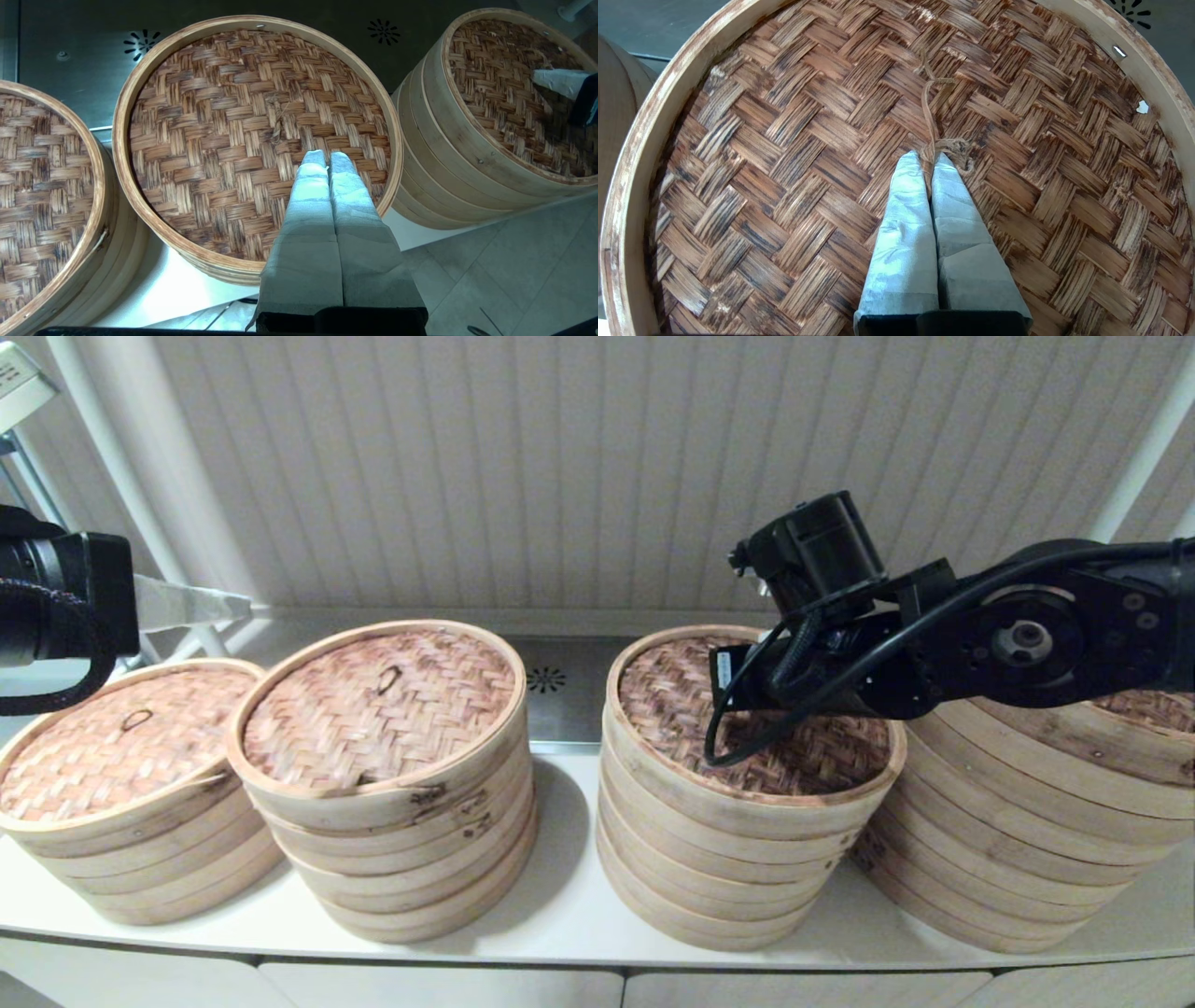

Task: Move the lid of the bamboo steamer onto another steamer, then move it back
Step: Pick up the steamer, then put the steamer

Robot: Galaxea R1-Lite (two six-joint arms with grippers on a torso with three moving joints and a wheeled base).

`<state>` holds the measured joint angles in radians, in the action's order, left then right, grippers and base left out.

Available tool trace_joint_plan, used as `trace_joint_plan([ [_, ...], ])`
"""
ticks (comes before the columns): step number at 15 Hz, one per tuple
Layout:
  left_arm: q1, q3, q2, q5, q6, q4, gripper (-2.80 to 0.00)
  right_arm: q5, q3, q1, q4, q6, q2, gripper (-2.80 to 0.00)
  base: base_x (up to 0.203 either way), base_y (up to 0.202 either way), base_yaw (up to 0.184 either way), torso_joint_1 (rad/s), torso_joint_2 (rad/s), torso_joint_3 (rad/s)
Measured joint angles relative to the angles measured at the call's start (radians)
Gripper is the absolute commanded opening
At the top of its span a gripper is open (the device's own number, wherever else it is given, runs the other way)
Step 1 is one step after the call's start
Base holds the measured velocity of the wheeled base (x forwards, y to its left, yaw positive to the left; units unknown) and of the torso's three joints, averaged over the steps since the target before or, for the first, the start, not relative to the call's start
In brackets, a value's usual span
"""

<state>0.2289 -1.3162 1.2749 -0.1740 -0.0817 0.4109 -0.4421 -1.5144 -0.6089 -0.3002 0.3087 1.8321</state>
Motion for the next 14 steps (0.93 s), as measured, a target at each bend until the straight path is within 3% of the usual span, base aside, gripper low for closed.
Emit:
trace_joint_plan([
  [14, 0.0, 0.027, -0.02, 0.001, -0.007, -0.001, -2.8, -0.027, -0.087, -0.005, 0.007, -0.013, -0.064, -2.8, 0.0, 0.0, 0.0, 0.0, 0.0, 0.0],
])
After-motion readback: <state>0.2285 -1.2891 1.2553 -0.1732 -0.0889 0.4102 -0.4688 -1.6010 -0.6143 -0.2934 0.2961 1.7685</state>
